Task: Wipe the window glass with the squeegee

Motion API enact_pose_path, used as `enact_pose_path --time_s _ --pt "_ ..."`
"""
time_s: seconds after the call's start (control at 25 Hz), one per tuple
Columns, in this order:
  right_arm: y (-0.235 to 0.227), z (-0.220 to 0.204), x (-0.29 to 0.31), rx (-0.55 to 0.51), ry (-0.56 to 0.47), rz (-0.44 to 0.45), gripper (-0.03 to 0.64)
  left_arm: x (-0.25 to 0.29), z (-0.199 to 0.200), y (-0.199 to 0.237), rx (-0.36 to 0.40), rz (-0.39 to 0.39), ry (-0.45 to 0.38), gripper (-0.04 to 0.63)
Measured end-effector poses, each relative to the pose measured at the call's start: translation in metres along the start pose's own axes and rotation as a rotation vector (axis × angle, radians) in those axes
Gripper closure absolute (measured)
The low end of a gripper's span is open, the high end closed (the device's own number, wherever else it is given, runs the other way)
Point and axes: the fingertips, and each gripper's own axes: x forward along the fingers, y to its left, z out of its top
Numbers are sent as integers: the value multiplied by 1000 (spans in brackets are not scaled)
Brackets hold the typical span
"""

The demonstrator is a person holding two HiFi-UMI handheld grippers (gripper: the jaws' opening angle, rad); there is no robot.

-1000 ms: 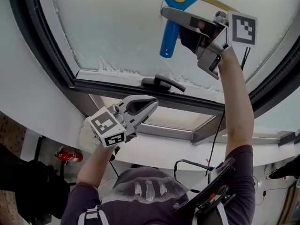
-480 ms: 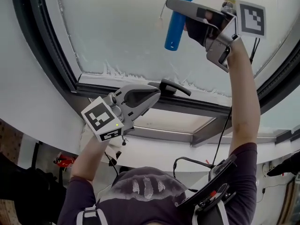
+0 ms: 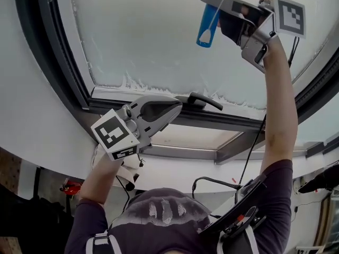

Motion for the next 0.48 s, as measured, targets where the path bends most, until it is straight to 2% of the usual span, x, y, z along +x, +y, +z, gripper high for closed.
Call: enact_pose_path --time_s 0.48 --pt "-1 -6 2 52 17 49 492 -1 4 -2 -21 16 -15 589"
